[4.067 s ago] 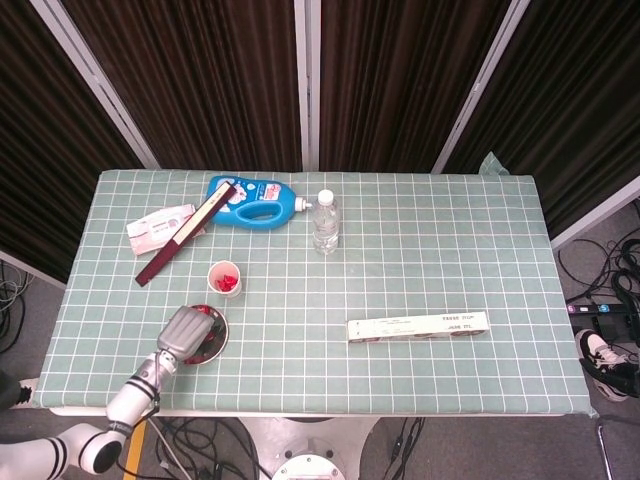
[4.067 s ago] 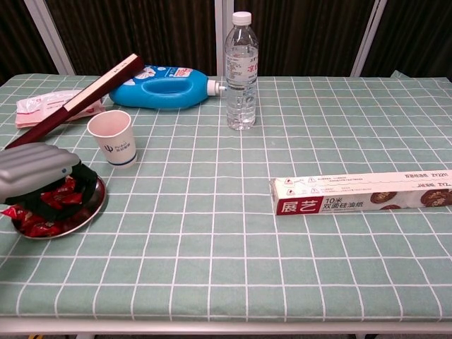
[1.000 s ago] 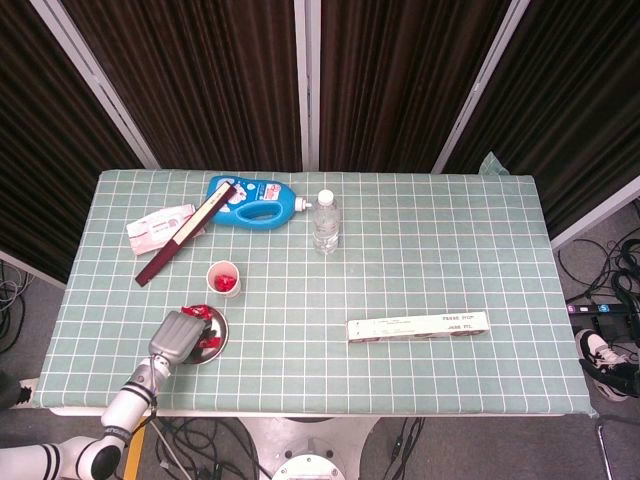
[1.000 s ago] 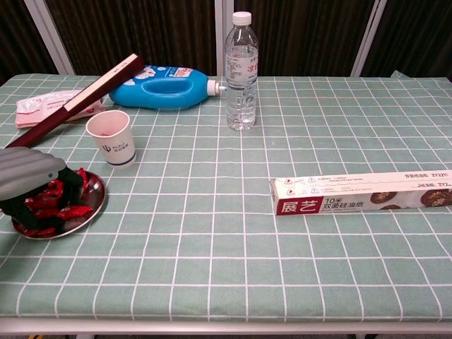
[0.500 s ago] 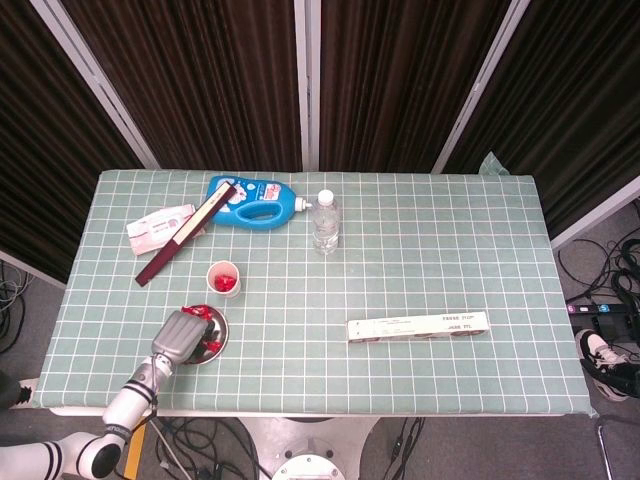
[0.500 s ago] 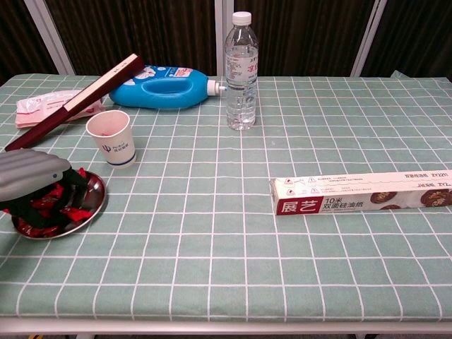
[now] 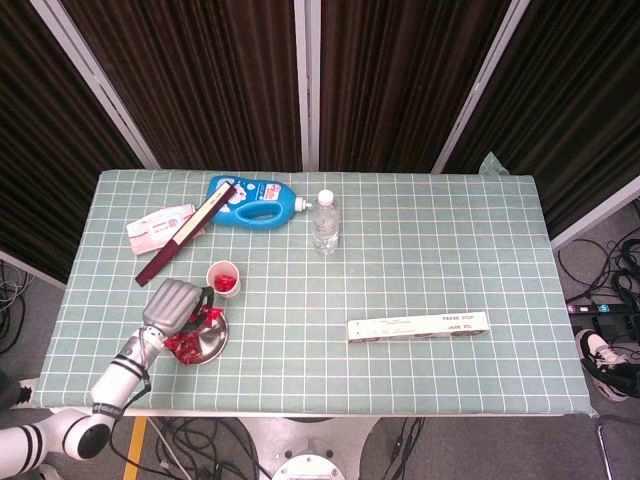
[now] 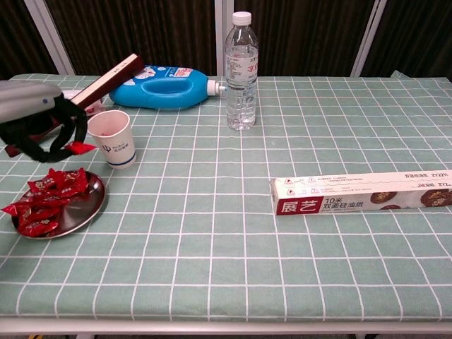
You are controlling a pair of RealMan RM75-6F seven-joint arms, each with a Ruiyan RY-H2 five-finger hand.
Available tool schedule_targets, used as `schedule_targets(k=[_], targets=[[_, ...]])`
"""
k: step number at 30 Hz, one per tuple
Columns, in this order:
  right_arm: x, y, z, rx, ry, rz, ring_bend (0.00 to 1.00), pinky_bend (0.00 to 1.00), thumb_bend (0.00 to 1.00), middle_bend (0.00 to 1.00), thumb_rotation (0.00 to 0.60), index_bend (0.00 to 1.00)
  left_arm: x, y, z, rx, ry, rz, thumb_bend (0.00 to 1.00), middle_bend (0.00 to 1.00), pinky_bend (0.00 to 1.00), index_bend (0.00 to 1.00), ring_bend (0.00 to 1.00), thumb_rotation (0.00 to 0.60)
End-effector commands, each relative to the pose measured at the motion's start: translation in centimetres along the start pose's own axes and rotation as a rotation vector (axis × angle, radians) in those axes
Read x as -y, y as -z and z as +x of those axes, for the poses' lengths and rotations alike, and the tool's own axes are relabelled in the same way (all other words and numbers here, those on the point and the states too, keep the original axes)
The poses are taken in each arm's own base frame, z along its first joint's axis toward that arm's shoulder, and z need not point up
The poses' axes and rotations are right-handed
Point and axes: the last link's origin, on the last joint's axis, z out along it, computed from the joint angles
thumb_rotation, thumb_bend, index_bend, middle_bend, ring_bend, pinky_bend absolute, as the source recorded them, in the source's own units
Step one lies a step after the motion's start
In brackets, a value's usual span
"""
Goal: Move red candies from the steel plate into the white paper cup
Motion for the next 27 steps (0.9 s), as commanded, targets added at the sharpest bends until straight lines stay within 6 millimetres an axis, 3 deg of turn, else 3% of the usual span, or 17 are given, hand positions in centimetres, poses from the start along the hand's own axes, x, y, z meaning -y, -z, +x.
schedule_targets(k=[1, 6, 10, 13, 21, 27], targets=[[0.0, 0.0, 0.0, -0.001, -0.001, 0.0, 0.0, 0.35, 0.03, 0.14, 0.6, 0.0, -0.6, -2.0, 1.9, -0.03, -0.006, -0.011, 0.51, 0.77, 1.0, 0.71, 0.94, 0.6], [-0.2, 0.1, 0.1, -0.003, -0.002, -0.006, 0.0, 0.36, 0.03, 0.14, 0.6, 0.0, -0.9, -4.9, 2.7, -0.034, -0.079, 0.011, 0.5, 0.75, 1.0, 0.7, 0.94, 0.6], [-0.4, 0.1, 0.1, -0.004, -0.002, -0.015, 0.0, 0.36, 0.03, 0.14, 0.6, 0.0, -0.7, -6.1, 2.5, -0.034, -0.151, 0.045, 0.49, 0.74, 1.0, 0.67, 0.94, 0.6], [-0.5, 0.2, 0.1, -0.005, -0.001, -0.02, 0.0, 0.36, 0.03, 0.14, 0.6, 0.0, -0.6, -6.3, 2.3, -0.034, -0.175, 0.063, 0.47, 0.7, 1.0, 0.65, 0.94, 0.6], [-0.4, 0.0, 0.1, -0.002, 0.0, -0.019, 0.0, 0.36, 0.03, 0.14, 0.6, 0.0, -0.6, -6.3, 2.1, -0.046, -0.208, 0.078, 0.28, 0.63, 1.0, 0.58, 0.94, 0.6], [-0.4, 0.0, 0.1, -0.004, -0.002, -0.018, 0.0, 0.36, 0.03, 0.14, 0.6, 0.0, -0.4, -5.5, 2.2, -0.064, -0.207, 0.087, 0.2, 0.59, 1.0, 0.53, 0.94, 0.6]])
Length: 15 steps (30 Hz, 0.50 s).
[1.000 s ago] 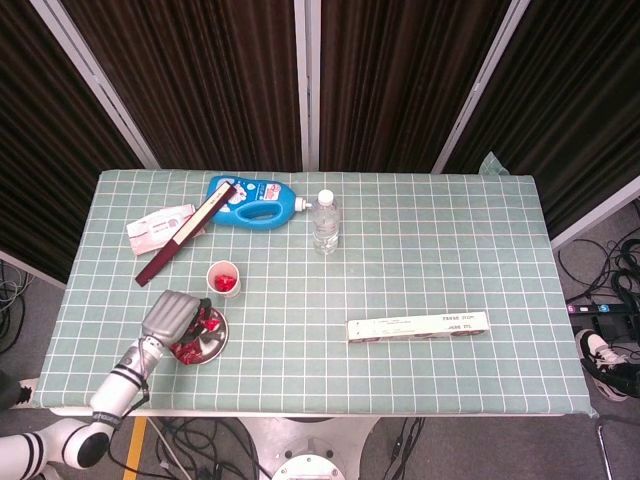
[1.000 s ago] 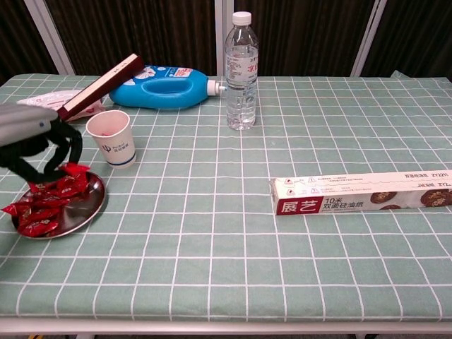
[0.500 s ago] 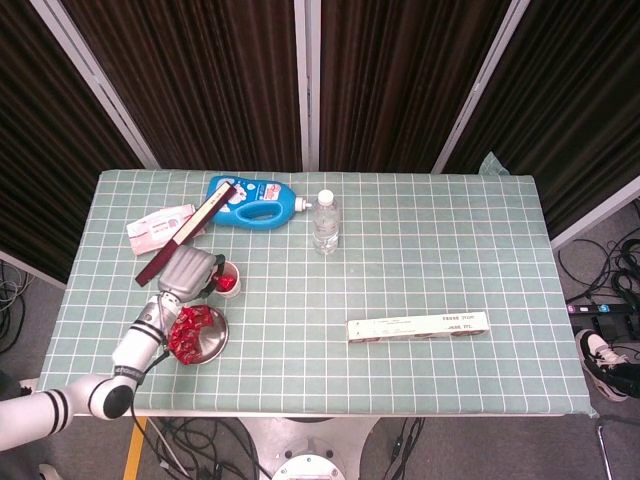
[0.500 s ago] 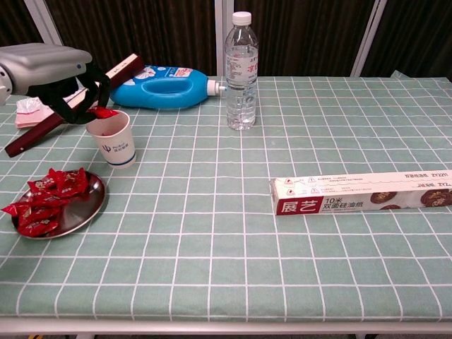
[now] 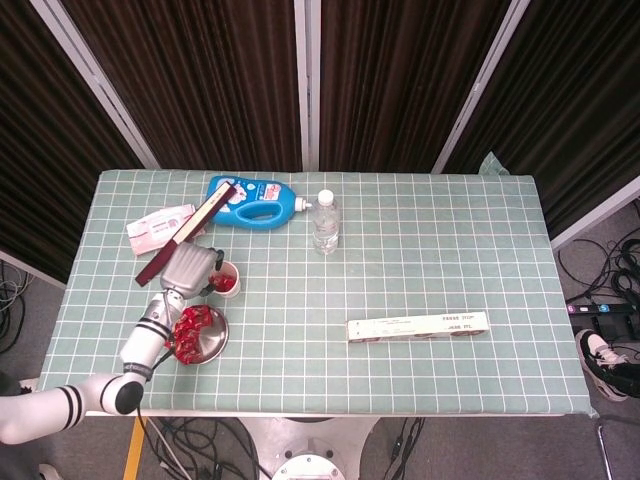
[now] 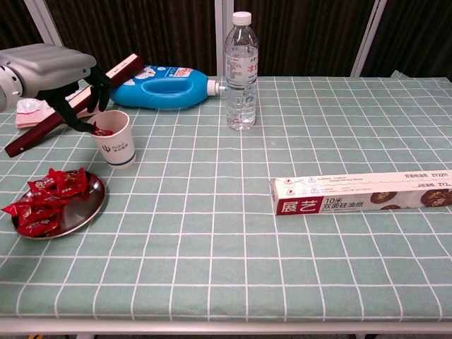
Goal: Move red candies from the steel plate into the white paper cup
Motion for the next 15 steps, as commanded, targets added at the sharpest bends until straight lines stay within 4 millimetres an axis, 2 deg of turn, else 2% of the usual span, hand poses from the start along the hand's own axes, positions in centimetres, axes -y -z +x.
schedule_targets(k=[1, 8, 11, 15], targets=[[0.0, 0.0, 0.0, -0.002, -0.001, 0.001, 0.0, 0.36, 0.03, 0.14, 0.6, 0.0, 0.5, 0.7, 0.4, -0.025, 0.016, 0.017, 0.2, 0.58, 1.0, 0.52, 0.94, 0.6], [0.2, -0.2, -0.1, 0.003, -0.002, 0.013, 0.0, 0.36, 0.03, 0.14, 0.6, 0.0, 2.8, 5.5, 1.1, -0.1, 0.075, 0.044, 0.2, 0.54, 1.0, 0.5, 0.94, 0.6], [0.5, -0.3, -0.3, 0.008, -0.004, 0.024, 0.0, 0.36, 0.03, 0.14, 0.6, 0.0, 3.0, 7.7, 0.2, -0.086, 0.058, 0.024, 0.2, 0.52, 1.0, 0.5, 0.94, 0.6], [0.6, -0.2, -0.2, 0.007, -0.005, 0.03, 0.0, 0.36, 0.03, 0.14, 0.6, 0.0, 2.6, 10.3, -2.2, -0.017, 0.039, -0.004, 0.19, 0.5, 1.0, 0.49, 0.94, 0.6]])
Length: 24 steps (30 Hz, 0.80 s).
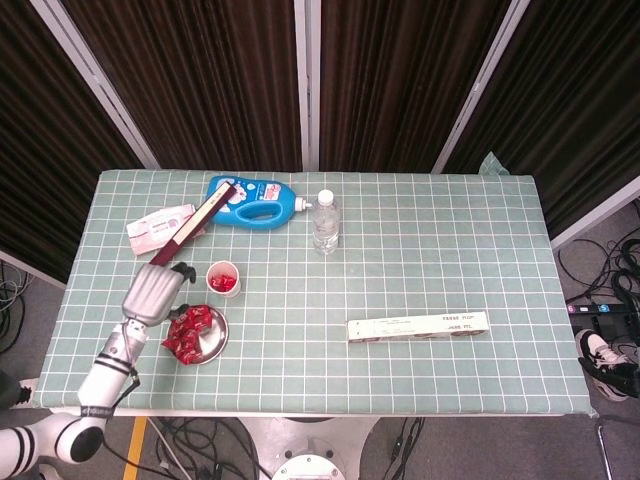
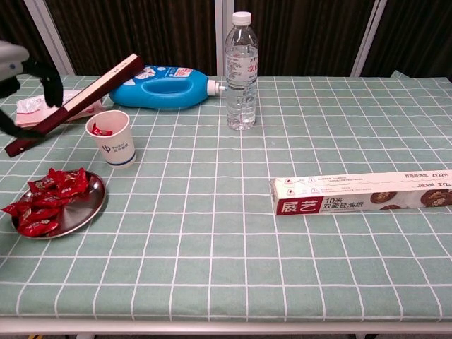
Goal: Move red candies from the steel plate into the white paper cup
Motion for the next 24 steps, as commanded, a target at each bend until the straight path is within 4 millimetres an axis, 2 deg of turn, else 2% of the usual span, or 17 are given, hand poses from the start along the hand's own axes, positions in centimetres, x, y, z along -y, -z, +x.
schedule_targets(k=[1, 6, 9, 13, 24], targets=[[0.0, 0.0, 0.0, -0.001, 0.0, 0.0, 0.0, 0.36, 0.03, 0.14, 0.6, 0.0, -0.1, 2.6, -2.0, 0.067, -0.002, -0.014, 0.19, 0.5, 1.0, 0.49, 0.94, 0.6], [0.1, 0.0, 0.0, 0.002, 0.0, 0.004, 0.0, 0.36, 0.03, 0.14, 0.6, 0.0, -0.8, 3.9, -4.7, 0.147, -0.008, -0.023, 0.19, 0.49, 1.0, 0.47, 0.94, 0.6], [0.1, 0.1, 0.1, -0.002, 0.001, 0.003, 0.0, 0.36, 0.03, 0.14, 0.6, 0.0, -1.3, 4.3, -5.6, 0.164, -0.015, -0.024, 0.19, 0.49, 1.0, 0.47, 0.94, 0.6], [0.1, 0.1, 0.1, 0.001, 0.002, 0.005, 0.0, 0.36, 0.03, 0.14, 0.6, 0.0, -1.9, 4.3, -6.4, 0.166, -0.031, -0.038, 0.18, 0.49, 1.0, 0.46, 0.94, 0.6], [0.1, 0.1, 0.1, 0.001, 0.002, 0.001, 0.0, 0.36, 0.03, 0.14, 0.6, 0.0, -1.6, 3.6, -7.8, 0.215, -0.058, -0.031, 0.18, 0.48, 1.0, 0.46, 0.94, 0.6]])
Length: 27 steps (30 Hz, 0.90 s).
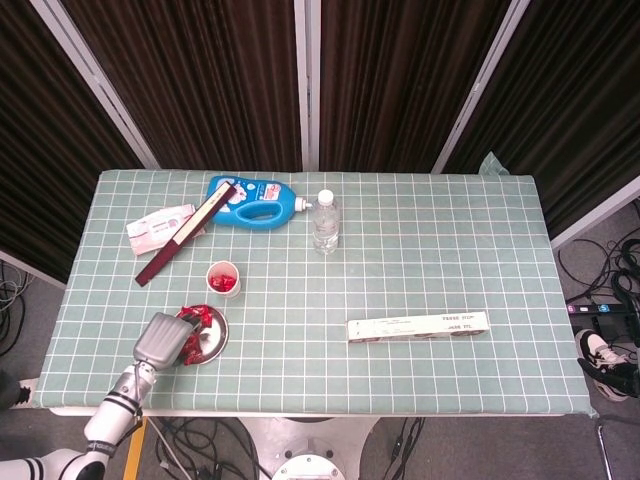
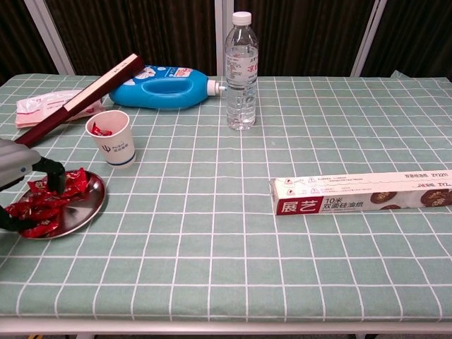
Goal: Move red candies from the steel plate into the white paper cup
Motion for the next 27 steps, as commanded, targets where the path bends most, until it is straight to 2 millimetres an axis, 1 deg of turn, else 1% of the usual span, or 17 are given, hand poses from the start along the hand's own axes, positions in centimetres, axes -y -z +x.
schedule_targets(k=[1, 13, 19, 23, 27], targets=[[0.0, 0.0, 0.0, 0.001, 0.0, 0.0, 0.0, 0.36, 0.03, 0.14, 0.6, 0.0, 0.1, -0.3, -0.2, 0.012, -0.002, 0.005, 0.18, 0.48, 1.0, 0.46, 0.94, 0.6], [0.0, 0.0, 0.0, 0.0, 0.0, -0.003, 0.0, 0.36, 0.03, 0.14, 0.6, 0.0, 0.0, -1.1, -0.3, 0.041, 0.003, -0.01, 0.23, 0.5, 1.0, 0.49, 0.94, 0.6], [0.0, 0.0, 0.0, 0.001, 0.002, -0.005, 0.0, 0.36, 0.03, 0.14, 0.6, 0.0, 0.0, -1.6, -0.4, 0.05, 0.017, -0.021, 0.26, 0.53, 1.0, 0.52, 0.94, 0.6], [0.0, 0.0, 0.0, 0.002, 0.003, -0.007, 0.0, 0.36, 0.03, 0.14, 0.6, 0.0, 0.0, -2.0, -0.7, 0.051, 0.026, -0.023, 0.27, 0.56, 1.0, 0.55, 0.94, 0.6], [0.0, 0.0, 0.1, 0.001, 0.003, -0.008, 0.0, 0.36, 0.03, 0.14, 0.6, 0.0, 0.1, -2.2, -1.1, 0.056, 0.039, -0.025, 0.32, 0.61, 1.0, 0.59, 0.95, 0.6]])
